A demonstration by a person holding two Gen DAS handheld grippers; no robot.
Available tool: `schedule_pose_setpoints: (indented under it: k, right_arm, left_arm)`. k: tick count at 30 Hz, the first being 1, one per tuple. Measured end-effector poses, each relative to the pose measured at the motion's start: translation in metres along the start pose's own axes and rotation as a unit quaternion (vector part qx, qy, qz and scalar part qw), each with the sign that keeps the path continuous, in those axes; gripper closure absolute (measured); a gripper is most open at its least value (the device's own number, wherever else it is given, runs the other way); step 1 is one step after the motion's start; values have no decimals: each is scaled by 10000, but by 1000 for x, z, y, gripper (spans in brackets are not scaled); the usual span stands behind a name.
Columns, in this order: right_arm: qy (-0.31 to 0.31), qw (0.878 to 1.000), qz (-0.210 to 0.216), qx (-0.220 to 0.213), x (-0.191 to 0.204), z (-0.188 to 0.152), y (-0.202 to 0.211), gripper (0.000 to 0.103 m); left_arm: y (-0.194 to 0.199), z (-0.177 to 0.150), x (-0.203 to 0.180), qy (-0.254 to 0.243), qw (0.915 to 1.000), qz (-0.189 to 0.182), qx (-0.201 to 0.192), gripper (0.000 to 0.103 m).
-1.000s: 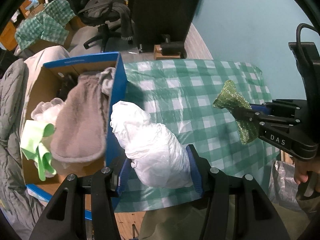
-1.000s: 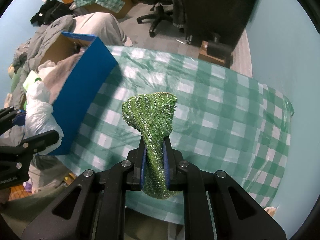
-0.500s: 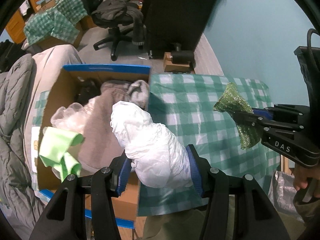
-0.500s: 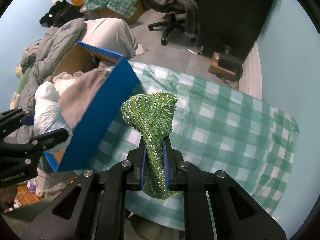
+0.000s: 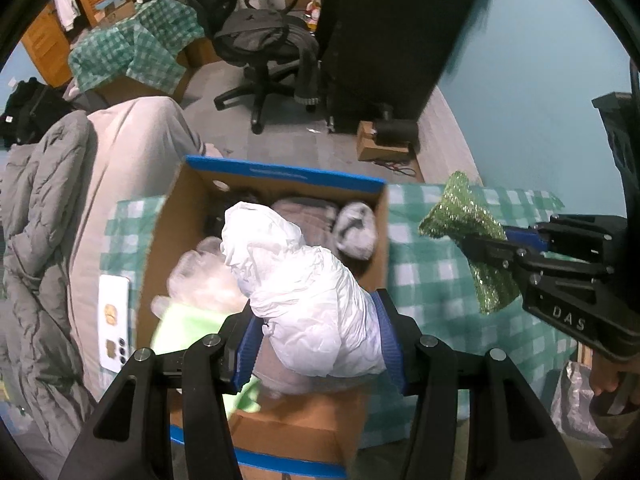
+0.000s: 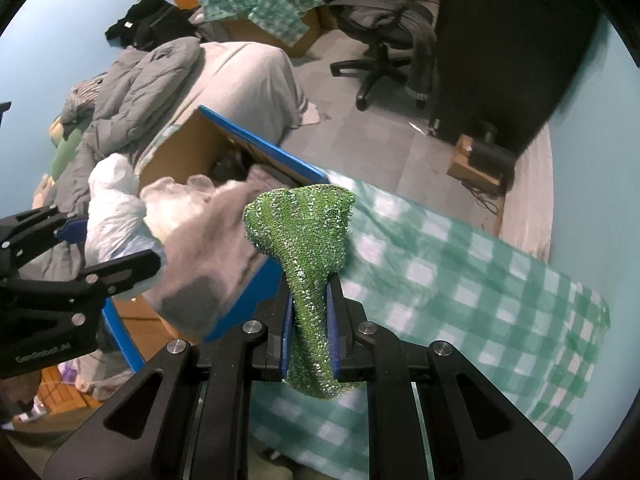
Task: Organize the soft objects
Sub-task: 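Lift the scrubber and white bag and carry them over the box, then open the right tool to drop the scrubber while the left tool releases the white bag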
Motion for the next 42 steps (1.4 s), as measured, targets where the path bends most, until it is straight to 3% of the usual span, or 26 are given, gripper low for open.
schedule_pose_setpoints:
  k: [13,26,33,36,42]
  right_arm:
    - [187,9995,144,216,38,37,-36,91]
    - [253,9982,215,496,61,57,-72,90]
    - [229,9976,340,558,63,61,-82,84]
    - [251,9979,293,517,64,62,-81,69]
    - [208,9986,194,455,59,63,-76,61]
  left_arm:
    - [-25,22,47,9,9999,134,89,49]
    - [-56,33,74,250,9993,-8,269,48]
    - [-61,31,78,151,9993,191,278,43]
    - [-59,30,79,130,9991,304,250,38]
    - [-48,29,82,207,9992,299,162,30]
Point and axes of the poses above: each gripper's, at about its wrist camera, not at the fingertips, and y roughly against the way its jaws point, x to its left, z to its top, the point moved 6 cm from there along -y, roughly the way its jaws point, and after that the axes turned 4 degrees about x, right-handed, at the moved point
